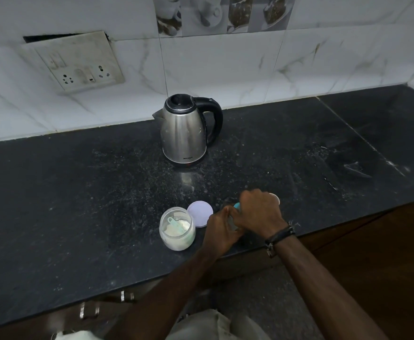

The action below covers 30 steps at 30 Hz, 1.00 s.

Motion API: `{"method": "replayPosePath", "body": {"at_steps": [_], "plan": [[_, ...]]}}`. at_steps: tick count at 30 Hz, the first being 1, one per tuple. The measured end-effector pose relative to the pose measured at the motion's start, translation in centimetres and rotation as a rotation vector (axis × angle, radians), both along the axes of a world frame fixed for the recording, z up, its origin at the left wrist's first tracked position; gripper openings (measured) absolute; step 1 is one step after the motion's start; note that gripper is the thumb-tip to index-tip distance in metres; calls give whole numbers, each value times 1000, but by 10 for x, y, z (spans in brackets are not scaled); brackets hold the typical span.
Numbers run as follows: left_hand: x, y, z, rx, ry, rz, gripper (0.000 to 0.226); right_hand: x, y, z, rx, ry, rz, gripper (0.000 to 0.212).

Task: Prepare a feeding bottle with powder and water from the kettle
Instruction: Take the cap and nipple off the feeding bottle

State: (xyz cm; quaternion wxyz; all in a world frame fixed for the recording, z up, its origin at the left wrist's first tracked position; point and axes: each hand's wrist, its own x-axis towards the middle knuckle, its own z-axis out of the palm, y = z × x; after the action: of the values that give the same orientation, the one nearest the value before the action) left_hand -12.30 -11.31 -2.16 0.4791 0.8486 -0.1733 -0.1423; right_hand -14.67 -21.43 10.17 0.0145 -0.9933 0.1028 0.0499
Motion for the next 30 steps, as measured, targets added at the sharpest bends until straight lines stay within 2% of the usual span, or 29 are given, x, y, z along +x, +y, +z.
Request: {"method": "replayPosePath", "body": {"at_steps": [2,5,6,9,13,16,20,23,25,30], "plan": [[2,-3,-2,-10,55,-14,51,2,-3,-3,17,4,22,48],[3,-4,1,11,98,-10,76,4,-8,-1,53,41,77,44],[2,-2,2,-25,69,1,75,4,-10,1,48,57,108,44],[1,3,3,-106,5,-6,52,6,-15,5,17,127,238,42],[0,4,3,-132,20,-21,45,7,-14,13,65,207,369,38],[0,2,-2,-118,30,-8,42,4,-11,20,70,234,468,27],[1,0,0,-98,14,0,50,1,-7,30,142,175,313,39],[-1,1,2,-148,41,33,53,4,-3,30,-72,111,173,52],[-1,1,2,-133,47,38,52,5,3,27,-131,116,146,57],[-2,2,5,-106,13,37,46,5,10,18,-160,91,160,34]]}}
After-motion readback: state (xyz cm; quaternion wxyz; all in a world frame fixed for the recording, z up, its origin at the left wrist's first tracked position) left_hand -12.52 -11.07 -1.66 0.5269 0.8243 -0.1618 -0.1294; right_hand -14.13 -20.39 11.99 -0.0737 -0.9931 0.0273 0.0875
